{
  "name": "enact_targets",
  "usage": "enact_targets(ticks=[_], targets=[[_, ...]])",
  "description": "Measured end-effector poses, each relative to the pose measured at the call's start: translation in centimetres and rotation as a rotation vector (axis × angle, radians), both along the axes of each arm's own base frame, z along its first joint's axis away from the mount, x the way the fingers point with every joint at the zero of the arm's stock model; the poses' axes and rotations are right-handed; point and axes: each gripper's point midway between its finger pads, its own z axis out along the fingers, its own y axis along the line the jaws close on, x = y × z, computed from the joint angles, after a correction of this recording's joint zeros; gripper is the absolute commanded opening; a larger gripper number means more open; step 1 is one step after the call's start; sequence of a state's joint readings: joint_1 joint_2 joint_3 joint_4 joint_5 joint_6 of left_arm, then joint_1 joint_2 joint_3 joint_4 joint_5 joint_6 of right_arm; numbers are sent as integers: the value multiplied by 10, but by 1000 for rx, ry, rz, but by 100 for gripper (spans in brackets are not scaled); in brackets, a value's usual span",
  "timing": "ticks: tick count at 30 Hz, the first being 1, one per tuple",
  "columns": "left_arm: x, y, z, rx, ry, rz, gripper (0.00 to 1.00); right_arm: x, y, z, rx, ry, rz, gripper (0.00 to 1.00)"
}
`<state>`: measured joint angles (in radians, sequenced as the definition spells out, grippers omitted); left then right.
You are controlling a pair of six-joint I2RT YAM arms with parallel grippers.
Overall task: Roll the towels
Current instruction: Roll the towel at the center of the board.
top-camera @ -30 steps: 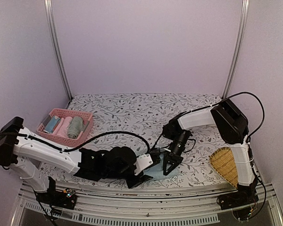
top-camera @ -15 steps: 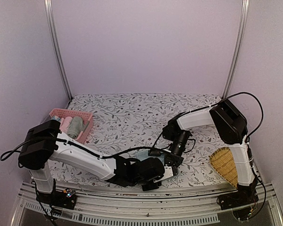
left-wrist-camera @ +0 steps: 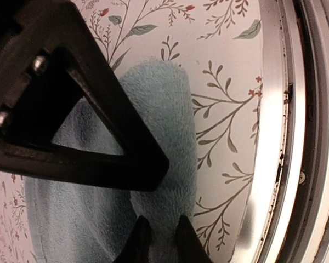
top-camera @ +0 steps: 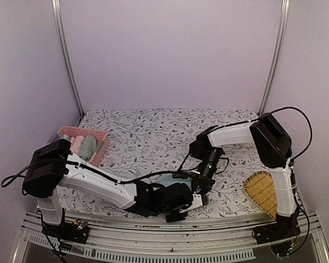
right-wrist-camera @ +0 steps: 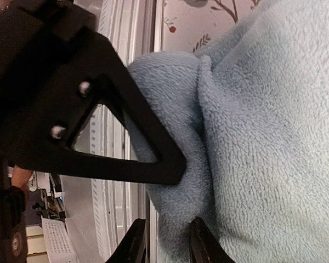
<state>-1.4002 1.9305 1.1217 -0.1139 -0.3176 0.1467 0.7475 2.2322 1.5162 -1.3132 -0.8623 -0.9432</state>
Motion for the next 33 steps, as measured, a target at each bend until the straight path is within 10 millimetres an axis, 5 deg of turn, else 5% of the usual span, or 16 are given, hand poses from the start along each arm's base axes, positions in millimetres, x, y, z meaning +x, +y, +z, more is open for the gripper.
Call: enact_targets(ticks=[8, 16, 24, 33], targets=[[-1, 0, -1, -2, 15, -5, 8, 41, 21, 28, 95, -122, -50, 28], [-2, 1, 4, -14, 28, 8, 7, 77, 27, -19, -35, -214, -172, 27], [-3, 5, 19, -75, 111, 50, 7, 87, 23, -22, -89, -164, -295, 26], [11, 14, 5, -125, 359, 97, 6, 91, 22, -18, -87, -172, -312, 28]])
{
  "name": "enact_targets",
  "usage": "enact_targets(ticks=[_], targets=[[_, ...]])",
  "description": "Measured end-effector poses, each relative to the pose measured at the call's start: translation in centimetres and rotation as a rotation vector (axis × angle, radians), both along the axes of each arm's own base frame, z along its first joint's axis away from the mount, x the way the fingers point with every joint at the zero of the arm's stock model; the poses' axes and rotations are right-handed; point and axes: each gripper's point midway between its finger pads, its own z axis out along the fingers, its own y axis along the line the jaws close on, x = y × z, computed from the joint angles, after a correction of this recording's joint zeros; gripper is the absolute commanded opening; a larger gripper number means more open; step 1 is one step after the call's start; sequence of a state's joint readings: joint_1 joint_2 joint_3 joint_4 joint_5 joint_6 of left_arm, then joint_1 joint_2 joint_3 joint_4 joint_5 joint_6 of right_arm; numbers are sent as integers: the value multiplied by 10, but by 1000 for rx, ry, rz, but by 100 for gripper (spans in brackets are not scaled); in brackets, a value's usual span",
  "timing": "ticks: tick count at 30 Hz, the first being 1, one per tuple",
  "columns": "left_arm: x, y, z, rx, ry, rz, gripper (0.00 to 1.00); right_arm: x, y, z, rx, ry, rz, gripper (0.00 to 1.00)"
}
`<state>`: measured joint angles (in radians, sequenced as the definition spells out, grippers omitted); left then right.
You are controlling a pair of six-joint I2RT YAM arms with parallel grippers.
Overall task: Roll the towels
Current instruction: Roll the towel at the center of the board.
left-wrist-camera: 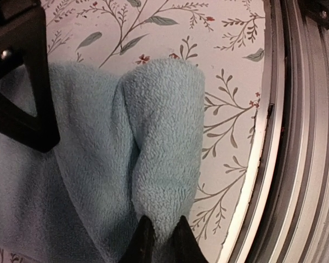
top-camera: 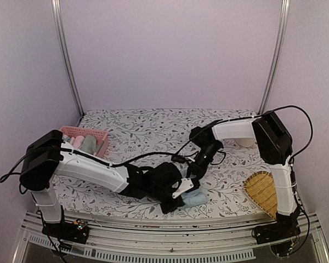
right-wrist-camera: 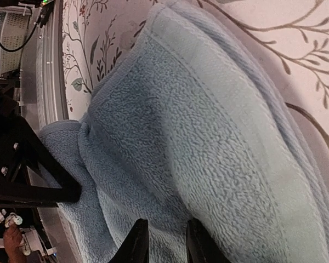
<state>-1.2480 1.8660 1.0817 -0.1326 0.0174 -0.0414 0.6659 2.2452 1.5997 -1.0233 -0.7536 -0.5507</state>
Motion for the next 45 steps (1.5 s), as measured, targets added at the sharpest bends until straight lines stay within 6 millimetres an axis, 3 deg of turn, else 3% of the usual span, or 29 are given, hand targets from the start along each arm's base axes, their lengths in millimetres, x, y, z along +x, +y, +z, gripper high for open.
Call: enact_targets(ticks=[4, 9, 12, 15, 18, 21, 25, 32, 38, 43, 45], targets=[[4, 1, -3, -43, 109, 14, 7, 19, -10, 20, 2, -96, -21, 31], [10, 2, -7, -103, 271, 31, 7, 45, -26, 98, 116, -326, -80, 38], [15, 0, -10, -130, 359, 40, 8, 33, -36, 141, 206, -444, -75, 44], [19, -3, -12, -163, 461, 44, 8, 3, -46, 156, 292, -516, -11, 46], [22, -3, -13, -192, 555, 45, 8, -30, -53, 143, 315, -560, 79, 46], [22, -4, -14, -205, 617, 39, 8, -63, -48, 114, 285, -599, 205, 46], [22, -7, -14, -210, 656, 32, 8, -85, -40, 84, 232, -655, 321, 46], [24, -6, -14, -211, 663, 42, 9, -90, -25, 45, 146, -756, 424, 45], [24, -6, -15, -210, 665, 44, 9, -82, -19, 19, 82, -823, 457, 44], [26, -4, -15, -208, 667, 50, 17, -75, -13, 8, 60, -869, 467, 41], [27, -4, -16, -206, 663, 50, 23, -72, -12, 5, 55, -885, 471, 36]])
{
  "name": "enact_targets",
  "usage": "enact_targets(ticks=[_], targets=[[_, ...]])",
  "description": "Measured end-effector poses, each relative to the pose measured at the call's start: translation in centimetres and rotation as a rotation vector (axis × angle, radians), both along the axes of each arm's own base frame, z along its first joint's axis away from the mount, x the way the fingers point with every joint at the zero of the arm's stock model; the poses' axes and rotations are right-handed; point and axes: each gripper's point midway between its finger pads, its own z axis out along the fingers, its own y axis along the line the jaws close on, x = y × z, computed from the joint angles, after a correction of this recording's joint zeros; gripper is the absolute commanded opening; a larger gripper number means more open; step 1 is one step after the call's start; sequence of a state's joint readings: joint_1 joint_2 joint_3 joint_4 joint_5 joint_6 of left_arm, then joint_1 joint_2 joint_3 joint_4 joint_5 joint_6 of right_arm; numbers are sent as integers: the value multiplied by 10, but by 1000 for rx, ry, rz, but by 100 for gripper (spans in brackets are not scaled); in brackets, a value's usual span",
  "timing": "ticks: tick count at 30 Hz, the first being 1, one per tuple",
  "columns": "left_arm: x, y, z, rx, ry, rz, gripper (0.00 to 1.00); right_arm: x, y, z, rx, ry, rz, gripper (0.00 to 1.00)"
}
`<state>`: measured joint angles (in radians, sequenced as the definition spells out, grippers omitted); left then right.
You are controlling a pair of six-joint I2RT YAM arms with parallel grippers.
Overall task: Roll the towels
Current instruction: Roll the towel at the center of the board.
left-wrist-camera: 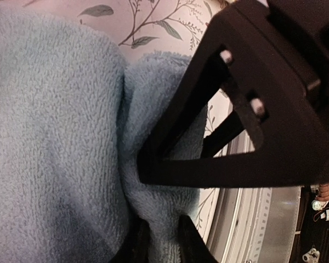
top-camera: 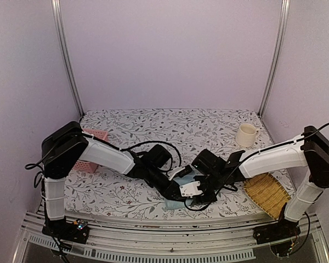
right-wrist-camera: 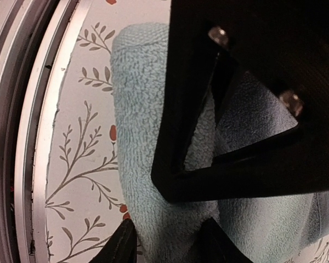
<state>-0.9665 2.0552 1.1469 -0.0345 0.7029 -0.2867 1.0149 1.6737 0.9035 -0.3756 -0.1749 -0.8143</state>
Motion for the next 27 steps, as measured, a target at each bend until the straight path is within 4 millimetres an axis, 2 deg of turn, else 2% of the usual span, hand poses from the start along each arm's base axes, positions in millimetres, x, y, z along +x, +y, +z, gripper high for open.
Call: enact_targets(ticks=[3, 6, 8, 13, 18, 21, 24, 27], targets=[[2, 2, -1, 12, -12, 2, 32, 4, 2, -3, 1, -21, 10, 22], [5, 8, 2, 30, -52, 19, 38, 4, 5, -3, 3, -23, 24, 15], [8, 17, 11, 46, -100, 47, 40, 2, 6, -1, 1, -7, 37, 13], [19, 49, 51, 38, -267, 161, 42, -13, 4, -1, -37, 97, 64, 12], [30, 87, 86, 16, -448, 301, 46, -28, 10, -1, -83, 306, 79, 12], [31, 103, 103, 4, -548, 361, 48, -26, 16, 0, -105, 476, 53, 12], [27, 110, 115, -8, -627, 395, 49, -21, 17, 0, -122, 665, 9, 12], [14, 108, 123, -18, -699, 387, 48, -14, 17, -1, -139, 847, -47, 12]])
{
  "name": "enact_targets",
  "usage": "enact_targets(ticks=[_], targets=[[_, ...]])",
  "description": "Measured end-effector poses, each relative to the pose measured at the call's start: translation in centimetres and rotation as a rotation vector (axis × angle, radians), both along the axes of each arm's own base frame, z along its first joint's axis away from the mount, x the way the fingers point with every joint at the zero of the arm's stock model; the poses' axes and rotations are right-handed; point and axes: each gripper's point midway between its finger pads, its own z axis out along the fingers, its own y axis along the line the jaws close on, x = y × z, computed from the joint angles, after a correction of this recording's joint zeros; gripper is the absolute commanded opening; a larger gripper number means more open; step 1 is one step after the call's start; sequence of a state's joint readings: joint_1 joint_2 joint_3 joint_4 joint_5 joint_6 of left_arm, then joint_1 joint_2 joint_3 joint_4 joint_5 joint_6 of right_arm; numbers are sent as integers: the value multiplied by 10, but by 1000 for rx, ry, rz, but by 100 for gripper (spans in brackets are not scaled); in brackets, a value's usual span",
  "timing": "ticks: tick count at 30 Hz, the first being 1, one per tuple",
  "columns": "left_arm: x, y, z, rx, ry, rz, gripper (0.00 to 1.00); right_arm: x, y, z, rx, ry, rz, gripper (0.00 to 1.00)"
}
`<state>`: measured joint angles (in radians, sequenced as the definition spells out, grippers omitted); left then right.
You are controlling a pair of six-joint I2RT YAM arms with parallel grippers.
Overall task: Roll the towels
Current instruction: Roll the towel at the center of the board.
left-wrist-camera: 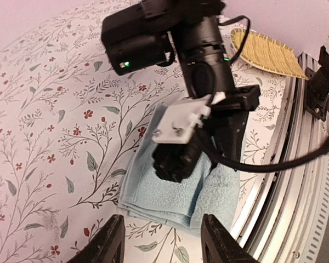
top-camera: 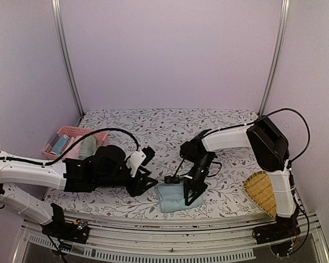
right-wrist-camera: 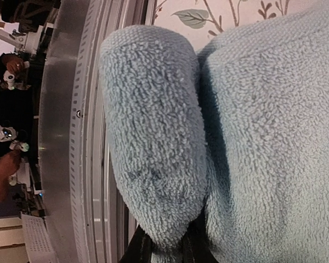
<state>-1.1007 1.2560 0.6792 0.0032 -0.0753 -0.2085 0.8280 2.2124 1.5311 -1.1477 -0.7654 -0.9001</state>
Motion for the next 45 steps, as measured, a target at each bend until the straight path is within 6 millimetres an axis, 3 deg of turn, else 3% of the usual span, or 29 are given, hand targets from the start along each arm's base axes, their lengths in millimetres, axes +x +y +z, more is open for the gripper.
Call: enact_targets(ticks=[4, 9, 21, 25, 30, 34, 37, 41, 45], targets=[[-24, -11, -2, 58, -93, -51, 45, 4, 0, -2, -53, 175, -60, 13], [-48, -32, -20, 177, -185, -143, 44, 2, 0, -3, -92, 269, -94, 14], [-44, -98, -87, 450, -205, -281, 46, -1, -3, -3, -136, 311, -122, 15], [-43, -97, -110, 531, -196, -301, 40, -2, -3, -4, -140, 317, -125, 16], [-45, -98, -113, 549, -194, -316, 23, -3, -4, -4, -143, 330, -134, 18], [-46, -98, -113, 549, -195, -321, 14, -4, -5, -1, -137, 330, -140, 36], [-47, -99, -113, 543, -189, -321, 12, -4, -11, 6, -111, 281, -124, 40], [-46, -100, -112, 511, -156, -319, 11, 7, -25, 24, -80, 131, -102, 39], [-45, -99, -113, 449, -70, -317, 10, 38, -36, 65, 21, -30, -173, 38]])
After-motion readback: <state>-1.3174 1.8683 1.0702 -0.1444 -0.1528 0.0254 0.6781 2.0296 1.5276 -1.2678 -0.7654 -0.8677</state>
